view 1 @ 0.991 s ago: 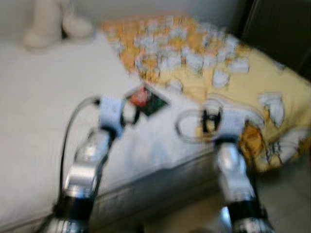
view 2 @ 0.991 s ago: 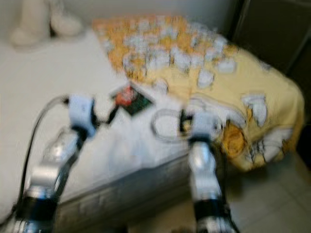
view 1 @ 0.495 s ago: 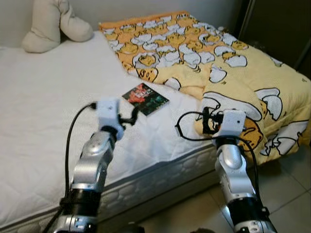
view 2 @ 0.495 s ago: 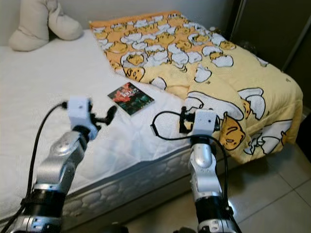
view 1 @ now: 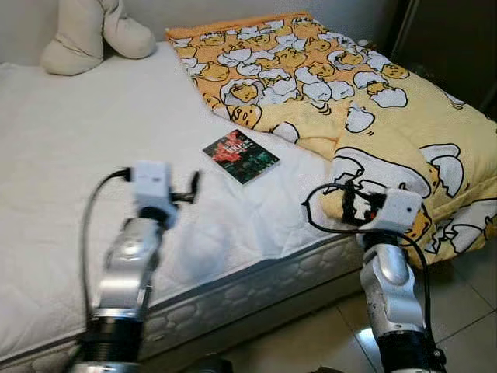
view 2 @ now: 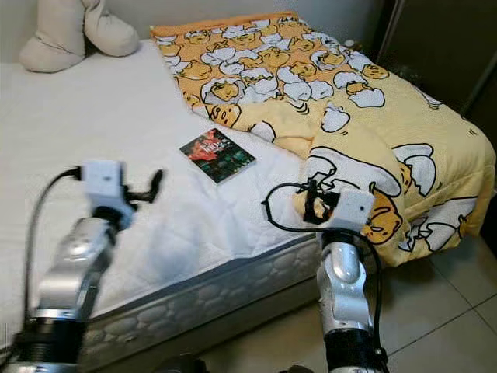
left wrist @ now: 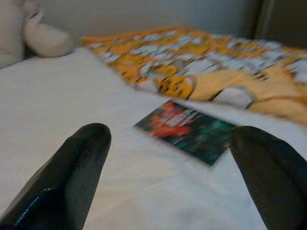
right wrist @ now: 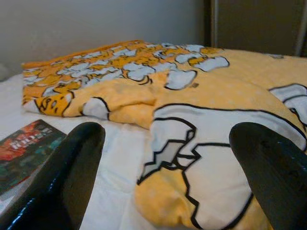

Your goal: Clean up the room

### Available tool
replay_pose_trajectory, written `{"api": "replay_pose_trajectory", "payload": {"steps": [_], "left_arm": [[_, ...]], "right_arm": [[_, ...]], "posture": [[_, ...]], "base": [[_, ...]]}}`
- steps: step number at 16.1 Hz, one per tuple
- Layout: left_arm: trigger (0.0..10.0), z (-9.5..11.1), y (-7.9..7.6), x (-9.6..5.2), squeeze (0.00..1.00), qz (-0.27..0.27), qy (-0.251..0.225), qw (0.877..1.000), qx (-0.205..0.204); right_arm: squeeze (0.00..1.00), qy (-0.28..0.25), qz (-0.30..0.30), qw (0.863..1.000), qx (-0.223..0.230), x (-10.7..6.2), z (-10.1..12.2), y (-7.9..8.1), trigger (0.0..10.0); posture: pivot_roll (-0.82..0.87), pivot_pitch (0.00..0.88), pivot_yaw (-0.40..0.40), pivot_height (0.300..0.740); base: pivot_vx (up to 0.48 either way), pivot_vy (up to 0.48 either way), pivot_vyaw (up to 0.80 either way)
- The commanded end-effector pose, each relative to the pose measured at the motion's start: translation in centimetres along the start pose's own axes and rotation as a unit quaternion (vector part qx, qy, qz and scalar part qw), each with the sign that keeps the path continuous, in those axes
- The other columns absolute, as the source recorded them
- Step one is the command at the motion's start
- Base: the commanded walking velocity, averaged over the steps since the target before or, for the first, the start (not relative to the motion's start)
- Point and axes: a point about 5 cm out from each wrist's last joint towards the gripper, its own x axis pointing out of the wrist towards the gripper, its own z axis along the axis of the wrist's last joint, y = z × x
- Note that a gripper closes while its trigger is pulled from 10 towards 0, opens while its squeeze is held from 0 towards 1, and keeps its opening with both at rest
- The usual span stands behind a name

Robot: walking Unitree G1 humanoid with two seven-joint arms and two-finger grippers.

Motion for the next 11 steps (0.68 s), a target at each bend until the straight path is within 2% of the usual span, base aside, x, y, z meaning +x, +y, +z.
{"api": "replay_pose_trajectory", "payload": {"steps": [1,6,7,8,9,10,11], "left_arm": [[10.0,1.5,-0.5,0.3,0.00,-0.009,-0.032,0.999,0.004],[10.0,1.6,-1.8,-0.3,0.00,-0.026,-0.042,0.999,-0.008],[10.0,1.2,-1.4,-1.3,0.00,-0.020,-0.031,0.999,-0.008],[10.0,0.7,-1.1,-2.8,0.00,-0.021,-0.015,1.000,0.005],[10.0,0.2,-0.6,-5.2,0.00,-0.034,0.007,0.999,0.014],[10.0,0.1,-0.3,-6.8,0.00,-0.035,0.021,0.999,0.011],[10.0,0.4,-0.1,-7.0,0.00,-0.021,0.017,1.000,0.008]], "right_arm": [[0.00,-0.025,0.019,1.000,-0.003,0.4,1.1,0.9,10.0],[0.00,-0.022,0.025,0.999,0.001,-0.1,1.2,1.0,10.0],[0.00,-0.019,0.033,0.999,0.001,-1.1,1.4,0.7,10.0],[0.00,-0.012,0.047,0.999,-0.012,-2.7,1.3,0.3,10.0],[0.00,0.013,0.062,0.997,-0.041,-5.1,0.8,-0.5,10.0],[0.00,0.033,0.066,0.995,-0.063,-7.0,0.5,-1.7,10.0],[0.00,0.040,0.062,0.995,-0.074,-7.6,0.5,-2.5,10.0]], "posture": [[-0.02,0.000,0.055,0.711],[-0.03,0.000,0.061,0.711],[-0.03,0.000,0.062,0.711],[-0.04,0.000,0.058,0.711],[-0.03,0.000,0.048,0.711],[-0.03,0.000,0.038,0.711],[-0.02,0.000,0.034,0.711]], "base": [[0.480,0.000,0.00],[0.480,0.000,0.00],[0.480,0.000,0.00],[0.480,0.000,0.00],[0.480,0.000,0.00],[0.480,0.000,0.00],[0.480,0.000,0.00]]}}
